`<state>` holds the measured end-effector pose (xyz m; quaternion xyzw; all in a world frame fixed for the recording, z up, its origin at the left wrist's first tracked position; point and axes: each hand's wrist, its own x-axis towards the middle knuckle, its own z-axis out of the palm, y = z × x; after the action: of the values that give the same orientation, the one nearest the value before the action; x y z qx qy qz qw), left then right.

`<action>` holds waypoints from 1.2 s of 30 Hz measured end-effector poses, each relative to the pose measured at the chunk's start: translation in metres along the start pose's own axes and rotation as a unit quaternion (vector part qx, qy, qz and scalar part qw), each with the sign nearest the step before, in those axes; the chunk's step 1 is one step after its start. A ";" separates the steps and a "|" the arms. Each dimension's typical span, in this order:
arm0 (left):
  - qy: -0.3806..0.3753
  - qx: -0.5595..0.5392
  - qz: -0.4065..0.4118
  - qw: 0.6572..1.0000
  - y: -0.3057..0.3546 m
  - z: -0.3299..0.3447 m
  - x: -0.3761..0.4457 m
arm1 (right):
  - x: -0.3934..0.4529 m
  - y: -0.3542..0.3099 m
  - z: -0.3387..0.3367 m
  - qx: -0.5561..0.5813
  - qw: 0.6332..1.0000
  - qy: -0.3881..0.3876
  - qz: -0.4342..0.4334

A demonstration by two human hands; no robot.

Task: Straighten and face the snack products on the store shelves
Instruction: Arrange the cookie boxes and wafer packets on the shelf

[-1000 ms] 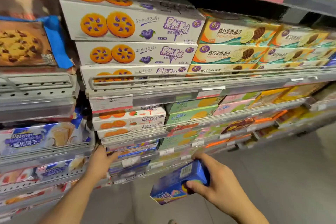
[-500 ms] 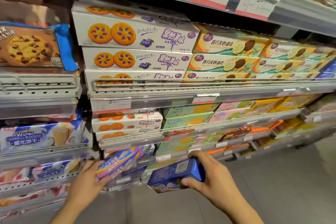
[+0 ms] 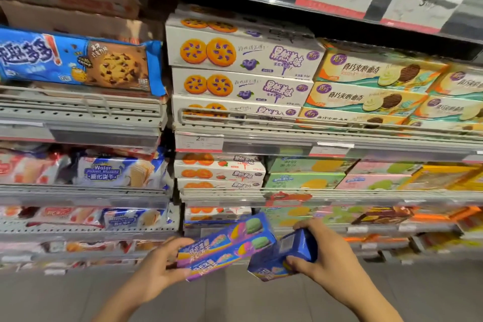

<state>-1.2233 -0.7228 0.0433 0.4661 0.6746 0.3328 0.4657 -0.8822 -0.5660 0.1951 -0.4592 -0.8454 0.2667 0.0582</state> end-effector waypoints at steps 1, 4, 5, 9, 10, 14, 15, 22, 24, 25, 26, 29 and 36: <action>-0.007 -0.009 -0.007 1.000 0.004 0.005 -0.001 | 0.001 0.000 -0.002 0.019 1.000 0.000 0.002; -0.026 -0.047 -0.016 0.998 0.018 0.021 -0.001 | 0.002 0.000 -0.008 0.081 0.997 -0.002 0.001; -0.031 -0.050 -0.015 0.998 0.023 0.026 -0.001 | 0.002 0.000 -0.009 0.093 0.996 -0.010 -0.002; -0.050 -0.054 0.000 0.997 0.037 0.043 0.003 | -0.002 -0.001 -0.016 0.156 0.987 -0.045 -0.017; -0.054 -0.054 0.002 0.997 0.039 0.046 0.005 | -0.004 -0.002 -0.019 0.178 0.982 -0.052 -0.018; -0.064 -0.043 0.013 0.997 0.045 0.053 0.014 | -0.008 -0.006 -0.030 0.255 0.965 -0.053 -0.011; -0.067 -0.042 0.016 0.997 0.047 0.053 0.017 | -0.008 -0.006 -0.032 0.264 0.963 -0.048 -0.011; -0.073 -0.041 0.020 0.996 0.051 0.056 0.027 | -0.008 -0.008 -0.036 0.252 0.967 -0.023 -0.031; -0.079 -0.041 0.014 0.996 0.047 0.058 0.031 | -0.008 -0.007 -0.034 0.239 0.970 -0.015 -0.044; -0.081 -0.035 0.012 0.996 0.044 0.060 0.032 | -0.007 -0.006 -0.033 0.224 0.973 -0.010 -0.051; -0.082 -0.030 0.011 0.996 0.043 0.063 0.033 | -0.006 -0.005 -0.031 0.203 0.977 -0.004 -0.058; -0.068 -0.024 -0.002 0.997 0.036 0.067 0.036 | -0.003 -0.001 -0.023 0.117 0.989 0.018 -0.086; 0.113 -0.080 -0.093 0.986 -0.005 0.042 0.060 | -0.006 0.014 -0.019 0.011 0.995 0.047 -0.084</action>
<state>-1.1935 -0.6678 0.0060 0.3221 0.7346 0.3914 0.4510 -0.8613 -0.5573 0.2048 -0.3983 -0.8740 0.2484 0.1256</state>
